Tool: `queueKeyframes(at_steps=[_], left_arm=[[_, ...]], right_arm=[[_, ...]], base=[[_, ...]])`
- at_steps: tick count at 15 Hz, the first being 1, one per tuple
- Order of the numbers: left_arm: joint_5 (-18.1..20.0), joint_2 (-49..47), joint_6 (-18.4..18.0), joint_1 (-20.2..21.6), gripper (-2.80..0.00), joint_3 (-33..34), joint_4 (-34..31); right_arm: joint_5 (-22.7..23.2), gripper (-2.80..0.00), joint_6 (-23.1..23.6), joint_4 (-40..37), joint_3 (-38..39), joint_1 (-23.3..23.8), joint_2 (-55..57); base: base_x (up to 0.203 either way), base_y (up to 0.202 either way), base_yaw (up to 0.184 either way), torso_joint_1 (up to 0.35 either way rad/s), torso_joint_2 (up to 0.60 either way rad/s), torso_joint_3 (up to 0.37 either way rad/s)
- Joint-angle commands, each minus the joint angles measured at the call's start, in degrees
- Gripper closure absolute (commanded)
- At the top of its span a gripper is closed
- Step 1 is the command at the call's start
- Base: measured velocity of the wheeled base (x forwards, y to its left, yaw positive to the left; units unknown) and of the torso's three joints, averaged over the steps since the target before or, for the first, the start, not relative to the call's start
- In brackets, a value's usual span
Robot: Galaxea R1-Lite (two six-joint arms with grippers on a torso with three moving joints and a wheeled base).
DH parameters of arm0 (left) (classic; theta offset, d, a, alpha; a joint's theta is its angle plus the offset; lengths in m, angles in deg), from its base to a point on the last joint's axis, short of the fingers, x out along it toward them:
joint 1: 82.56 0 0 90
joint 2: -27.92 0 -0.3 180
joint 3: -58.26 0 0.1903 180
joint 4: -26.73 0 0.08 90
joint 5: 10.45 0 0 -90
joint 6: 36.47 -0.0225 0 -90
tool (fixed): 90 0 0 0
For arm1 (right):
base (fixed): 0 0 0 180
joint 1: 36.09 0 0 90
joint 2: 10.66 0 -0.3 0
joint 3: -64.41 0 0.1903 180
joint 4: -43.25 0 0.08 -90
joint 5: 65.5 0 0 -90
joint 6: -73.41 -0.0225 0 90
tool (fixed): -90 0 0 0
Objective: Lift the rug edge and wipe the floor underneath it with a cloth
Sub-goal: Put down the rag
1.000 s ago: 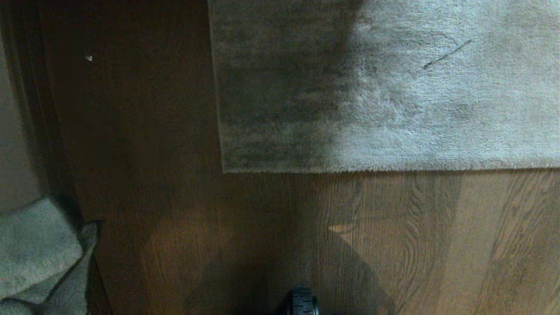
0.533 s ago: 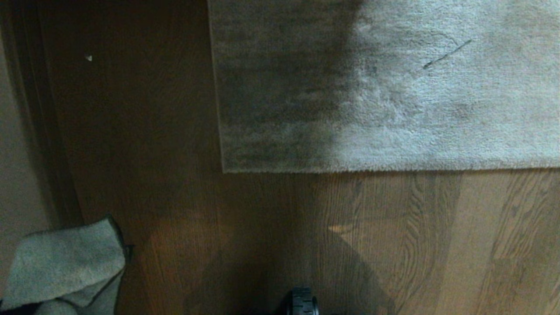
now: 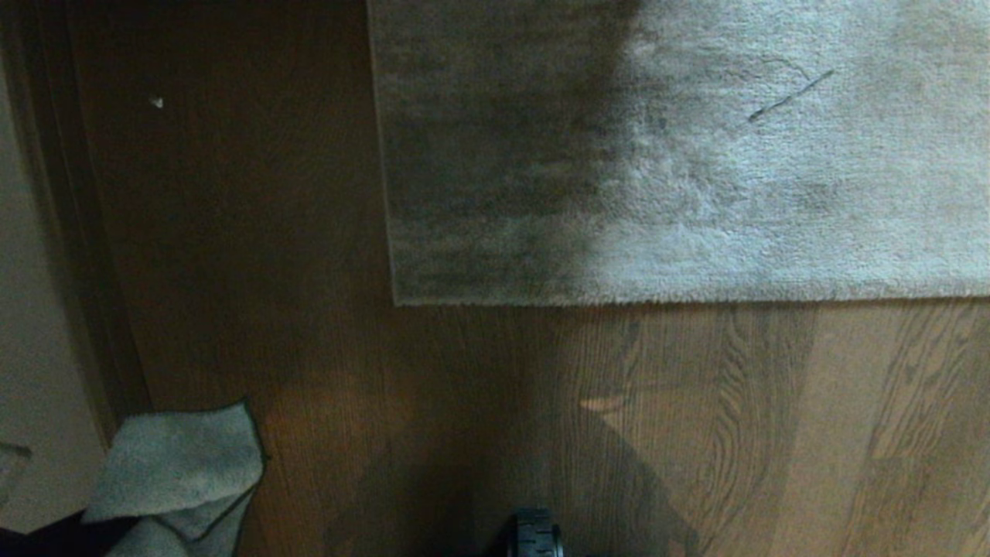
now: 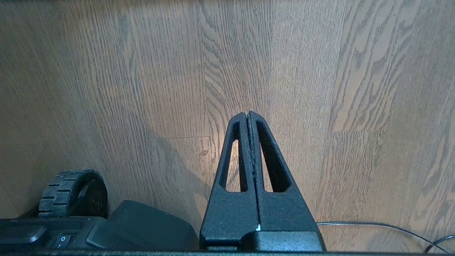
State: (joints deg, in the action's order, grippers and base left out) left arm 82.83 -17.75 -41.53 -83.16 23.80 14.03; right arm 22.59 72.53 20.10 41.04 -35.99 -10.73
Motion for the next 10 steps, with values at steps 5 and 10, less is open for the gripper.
queueKeyframes(at_steps=[5,10], left_arm=[[0.2,-28.9,0.2,0.1,0.00,1.3,22.4],[0.3,-50.0,0.9,0.9,0.00,0.2,48.9]], right_arm=[[0.0,0.00,0.0,0.0,0.0,0.0,0.1],[0.0,0.00,0.0,0.0,0.0,0.0,0.1]], base=[[0.000,0.000,0.000,0.000,0.00,0.000],[0.000,0.000,0.000,0.000,0.00,0.000]])
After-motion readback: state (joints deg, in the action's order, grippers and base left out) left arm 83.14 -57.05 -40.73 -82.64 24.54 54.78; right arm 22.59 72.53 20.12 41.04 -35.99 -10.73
